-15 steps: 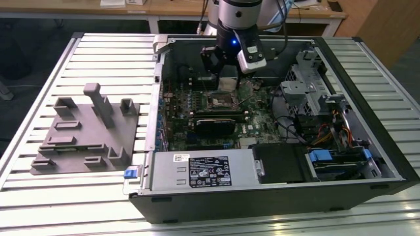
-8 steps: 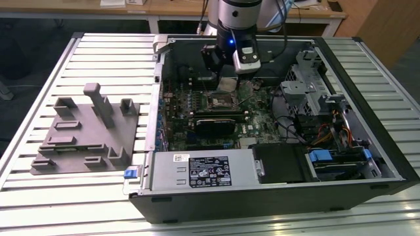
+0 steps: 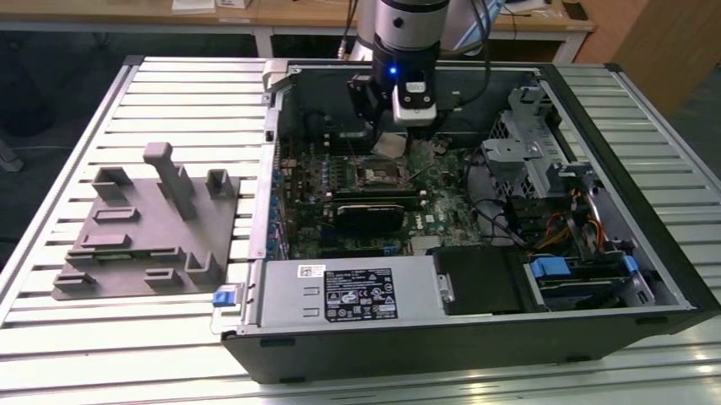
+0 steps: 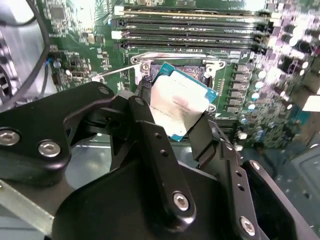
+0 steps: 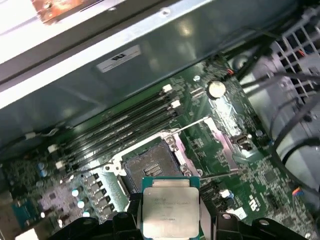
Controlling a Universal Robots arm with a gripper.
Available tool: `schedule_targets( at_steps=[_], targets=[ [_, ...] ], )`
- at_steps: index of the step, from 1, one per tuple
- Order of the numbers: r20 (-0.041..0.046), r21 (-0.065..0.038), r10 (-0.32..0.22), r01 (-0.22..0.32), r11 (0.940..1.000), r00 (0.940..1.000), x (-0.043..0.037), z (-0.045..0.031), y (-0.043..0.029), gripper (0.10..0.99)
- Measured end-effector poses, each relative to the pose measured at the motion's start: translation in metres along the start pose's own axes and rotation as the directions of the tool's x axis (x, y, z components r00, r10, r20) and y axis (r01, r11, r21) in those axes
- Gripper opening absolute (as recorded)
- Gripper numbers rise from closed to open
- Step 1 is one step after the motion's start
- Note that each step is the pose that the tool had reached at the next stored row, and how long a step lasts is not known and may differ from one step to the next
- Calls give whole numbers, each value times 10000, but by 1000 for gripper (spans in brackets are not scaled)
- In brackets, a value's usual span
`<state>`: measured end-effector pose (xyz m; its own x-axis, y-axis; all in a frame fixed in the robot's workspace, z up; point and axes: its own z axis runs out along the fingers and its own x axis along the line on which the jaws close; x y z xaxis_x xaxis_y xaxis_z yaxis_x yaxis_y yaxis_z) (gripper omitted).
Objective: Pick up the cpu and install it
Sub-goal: 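Place the cpu into insertion slot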
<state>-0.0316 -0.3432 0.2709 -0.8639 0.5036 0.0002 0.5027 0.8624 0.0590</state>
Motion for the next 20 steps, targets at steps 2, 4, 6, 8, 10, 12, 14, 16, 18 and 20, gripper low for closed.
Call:
schedule_targets(
  at_steps=[2, 4, 6, 8, 10, 12, 14, 16, 18, 20],
  targets=[
    [21, 0, 364, -364, 9993, 9993, 0, 0, 0, 541],
    [42, -1, 719, -719, 9974, 9974, 0, 1, 0, 541],
    [63, -3, 1070, -1070, 9943, 9942, 0, 1, 0, 541],
    [83, -6, 1418, -1418, 9899, 9899, 0, 2, 0, 541],
    [105, -9, 1785, -1785, 9839, 9839, 0, 3, 0, 541],
    [126, -14, 2138, -2138, 9769, 9768, 0, 4, 0, 541],
    [146, -18, 2487, -2487, 9686, 9685, 0, 5, 0, 541],
    [168, -25, 2850, -2850, 9585, 9584, 0, 6, 0, 541],
    [188, -30, 3186, -3186, 9479, 9477, 0, 6, 0, 541],
    [208, -38, 3524, -3524, 9358, 9356, 0, 7, 0, 541]
  ],
)
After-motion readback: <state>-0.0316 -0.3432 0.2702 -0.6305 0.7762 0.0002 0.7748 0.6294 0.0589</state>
